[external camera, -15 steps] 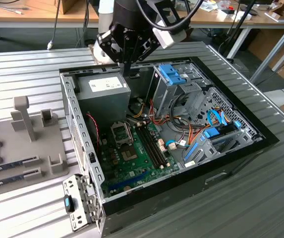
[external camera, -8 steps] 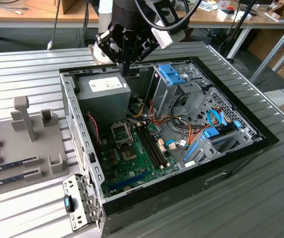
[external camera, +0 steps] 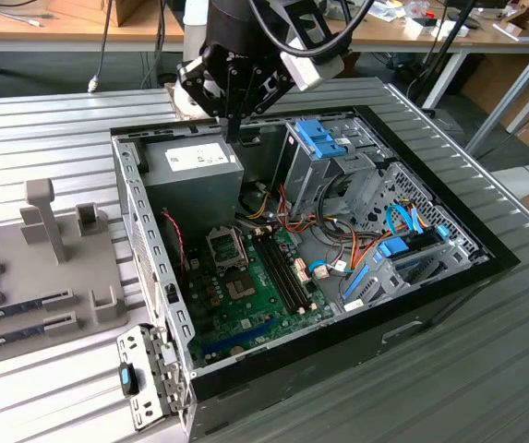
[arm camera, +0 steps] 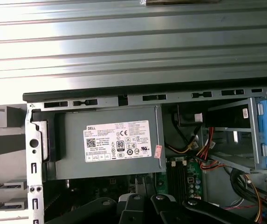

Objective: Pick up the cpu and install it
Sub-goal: 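Reach for the cpu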

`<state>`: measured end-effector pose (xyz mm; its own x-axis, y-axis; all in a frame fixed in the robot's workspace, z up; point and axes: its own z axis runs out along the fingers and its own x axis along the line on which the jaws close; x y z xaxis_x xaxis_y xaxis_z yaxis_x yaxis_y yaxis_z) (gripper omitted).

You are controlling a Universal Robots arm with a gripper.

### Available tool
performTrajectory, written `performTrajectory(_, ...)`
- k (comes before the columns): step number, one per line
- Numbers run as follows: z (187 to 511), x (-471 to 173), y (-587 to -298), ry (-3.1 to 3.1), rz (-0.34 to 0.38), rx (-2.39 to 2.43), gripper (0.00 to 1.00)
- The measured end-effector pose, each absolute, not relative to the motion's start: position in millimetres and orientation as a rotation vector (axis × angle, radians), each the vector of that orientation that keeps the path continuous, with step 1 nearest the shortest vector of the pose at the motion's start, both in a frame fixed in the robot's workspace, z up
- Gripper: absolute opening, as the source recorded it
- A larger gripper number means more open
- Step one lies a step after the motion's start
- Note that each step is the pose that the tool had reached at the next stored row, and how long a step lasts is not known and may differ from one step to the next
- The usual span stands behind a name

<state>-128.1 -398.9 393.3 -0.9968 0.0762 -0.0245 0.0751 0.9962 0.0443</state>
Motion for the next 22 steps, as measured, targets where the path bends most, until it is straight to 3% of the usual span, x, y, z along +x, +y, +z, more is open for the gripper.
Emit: performTrajectory(22, 393.3, -134.7, -398.9, 3.112, 0.068, 0.118, 0.11)
